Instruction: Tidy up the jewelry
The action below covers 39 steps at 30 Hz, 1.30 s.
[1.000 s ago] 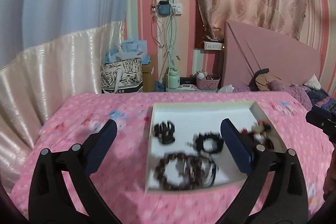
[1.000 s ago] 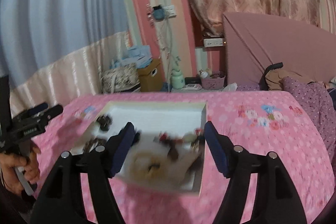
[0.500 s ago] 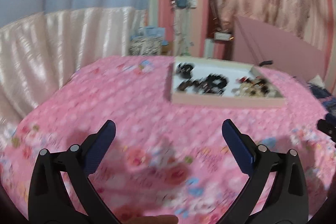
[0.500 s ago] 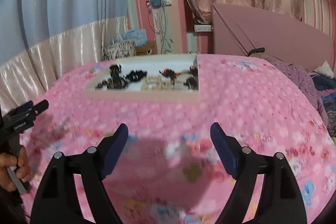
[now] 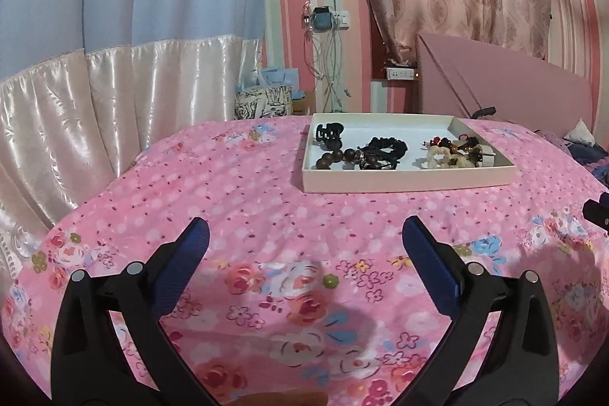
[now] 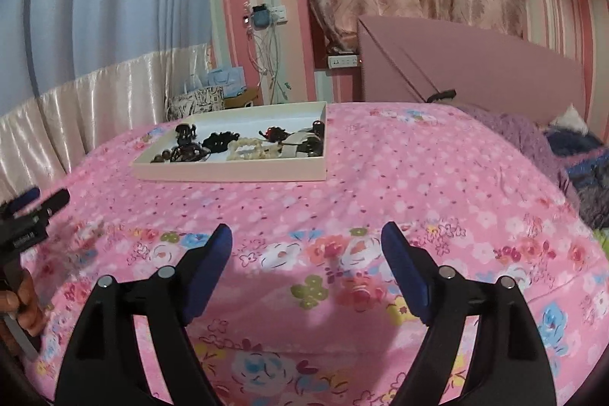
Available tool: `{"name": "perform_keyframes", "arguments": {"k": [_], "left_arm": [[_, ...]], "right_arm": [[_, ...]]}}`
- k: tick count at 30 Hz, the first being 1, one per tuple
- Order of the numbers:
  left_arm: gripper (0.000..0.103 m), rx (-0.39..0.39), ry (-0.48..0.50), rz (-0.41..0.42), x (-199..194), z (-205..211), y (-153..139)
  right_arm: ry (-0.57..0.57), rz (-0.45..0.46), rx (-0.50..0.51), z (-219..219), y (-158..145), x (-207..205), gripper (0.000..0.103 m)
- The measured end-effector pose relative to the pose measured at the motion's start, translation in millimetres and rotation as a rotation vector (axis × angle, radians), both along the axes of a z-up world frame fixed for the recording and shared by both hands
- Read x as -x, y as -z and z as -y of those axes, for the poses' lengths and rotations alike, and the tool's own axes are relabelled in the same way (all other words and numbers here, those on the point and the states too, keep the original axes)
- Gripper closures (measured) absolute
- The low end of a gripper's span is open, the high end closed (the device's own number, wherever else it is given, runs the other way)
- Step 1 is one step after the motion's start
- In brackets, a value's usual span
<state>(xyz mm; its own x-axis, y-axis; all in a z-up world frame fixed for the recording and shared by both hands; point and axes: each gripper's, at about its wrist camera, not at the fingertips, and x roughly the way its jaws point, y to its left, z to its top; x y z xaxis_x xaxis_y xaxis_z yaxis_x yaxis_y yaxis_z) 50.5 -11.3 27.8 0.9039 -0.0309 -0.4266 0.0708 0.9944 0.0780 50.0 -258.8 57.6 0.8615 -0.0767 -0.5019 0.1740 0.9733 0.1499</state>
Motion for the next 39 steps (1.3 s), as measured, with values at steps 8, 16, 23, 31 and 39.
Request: {"name": "perform_keyframes", "arguments": {"k": [8,16,23,31,39], "left_arm": [[0.003,-0.017,0.002,0.002,1,3,2],[0.003,-0.008,-0.009,0.024,6,1,1],[0.003,0.004,0.006,0.025,7,0,1],[0.003,0.003,0.015,0.037,9,1,0],[0.003,0.004,0.017,0.046,10,1,0]], "right_arm": [[0.007,0.024,-0.009,1,0,4,0.011],[0.012,0.018,0.041,-7,-1,3,0.011],[0.020,0.018,0.053,-8,-2,4,0.010],[0.034,0.013,0.052,-8,-1,3,0.010],[0.035,0.005,0.050,-5,1,3,0.010]]}}
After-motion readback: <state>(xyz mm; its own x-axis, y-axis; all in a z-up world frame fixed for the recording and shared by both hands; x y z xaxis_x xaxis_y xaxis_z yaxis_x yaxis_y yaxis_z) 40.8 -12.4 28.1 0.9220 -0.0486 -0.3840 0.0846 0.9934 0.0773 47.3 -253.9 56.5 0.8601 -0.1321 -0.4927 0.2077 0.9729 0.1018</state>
